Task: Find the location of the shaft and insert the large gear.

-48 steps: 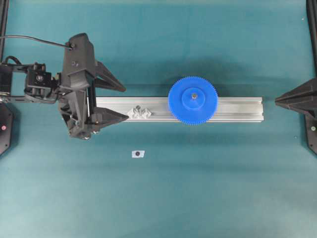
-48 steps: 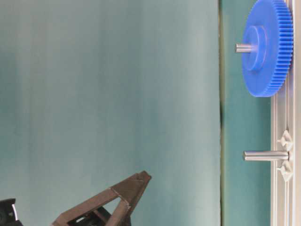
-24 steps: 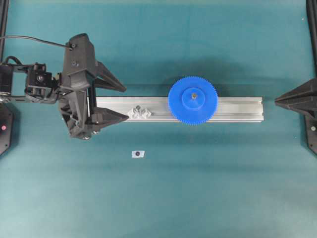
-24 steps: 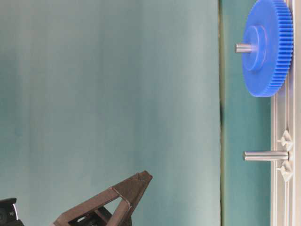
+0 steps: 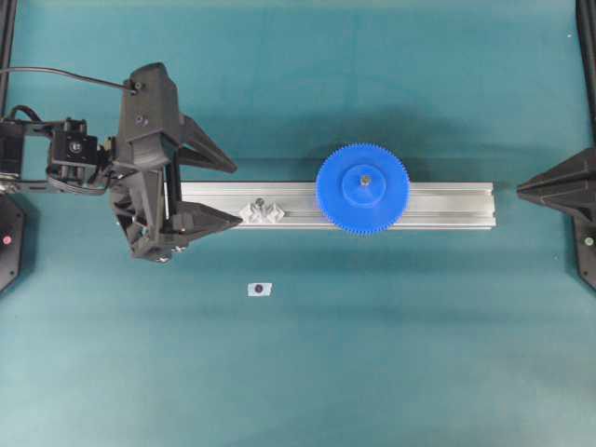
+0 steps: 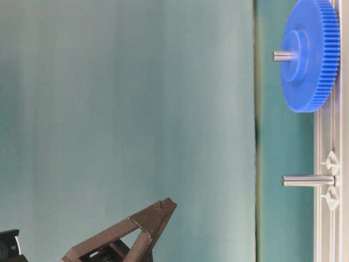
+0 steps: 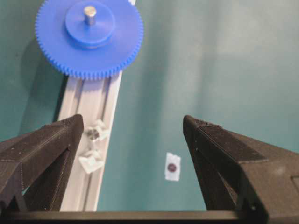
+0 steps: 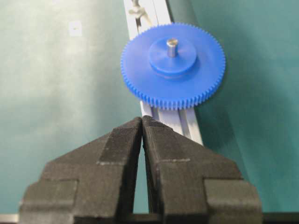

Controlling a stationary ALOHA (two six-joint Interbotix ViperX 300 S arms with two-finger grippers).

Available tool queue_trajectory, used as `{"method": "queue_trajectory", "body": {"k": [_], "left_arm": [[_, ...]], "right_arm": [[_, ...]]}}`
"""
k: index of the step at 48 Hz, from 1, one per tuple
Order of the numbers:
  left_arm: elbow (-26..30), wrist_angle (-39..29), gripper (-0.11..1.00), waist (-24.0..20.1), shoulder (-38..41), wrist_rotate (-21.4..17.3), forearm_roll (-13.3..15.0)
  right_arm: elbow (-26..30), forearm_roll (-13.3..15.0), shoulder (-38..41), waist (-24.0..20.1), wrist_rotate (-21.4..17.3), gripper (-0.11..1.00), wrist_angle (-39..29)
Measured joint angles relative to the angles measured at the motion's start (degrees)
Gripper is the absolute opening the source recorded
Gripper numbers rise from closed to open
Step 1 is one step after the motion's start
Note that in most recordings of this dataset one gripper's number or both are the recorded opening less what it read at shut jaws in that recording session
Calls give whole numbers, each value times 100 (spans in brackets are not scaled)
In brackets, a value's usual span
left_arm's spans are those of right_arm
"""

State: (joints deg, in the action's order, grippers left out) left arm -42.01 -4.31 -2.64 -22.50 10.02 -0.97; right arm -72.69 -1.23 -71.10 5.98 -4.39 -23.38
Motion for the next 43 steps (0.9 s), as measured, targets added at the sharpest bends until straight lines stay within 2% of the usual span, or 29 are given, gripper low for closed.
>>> {"method": "queue_trajectory", "body": {"k": [43], "left_arm": [[-35,193,87,158,-62,-35,0]], "right_arm": [[0,-9,0,0,0,14,-18]]}}
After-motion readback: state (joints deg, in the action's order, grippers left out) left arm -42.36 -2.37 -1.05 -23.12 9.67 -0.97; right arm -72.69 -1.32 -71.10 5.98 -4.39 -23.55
